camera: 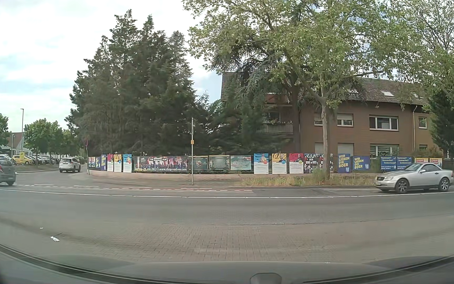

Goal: Follow the waypoints while adhering to traffic rules and regulations

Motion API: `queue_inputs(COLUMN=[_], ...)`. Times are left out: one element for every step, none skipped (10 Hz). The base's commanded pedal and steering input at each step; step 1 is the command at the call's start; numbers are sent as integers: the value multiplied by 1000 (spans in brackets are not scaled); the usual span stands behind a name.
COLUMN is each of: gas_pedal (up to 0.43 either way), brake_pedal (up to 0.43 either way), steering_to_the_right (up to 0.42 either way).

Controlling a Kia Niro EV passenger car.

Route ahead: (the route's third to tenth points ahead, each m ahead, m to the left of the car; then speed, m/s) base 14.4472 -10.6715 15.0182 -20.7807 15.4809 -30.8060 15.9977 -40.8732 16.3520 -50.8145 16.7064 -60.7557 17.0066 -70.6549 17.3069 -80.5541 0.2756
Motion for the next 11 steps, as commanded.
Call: queue_inputs(gas_pedal=[0,0,8,169,197,197,189,169,157,150,138], brake_pedal=[30,30,30,30,30,30,30,30,30,30,30], steering_to_the_right=[3,3,3,3,3,5,7,9,11,15,22])
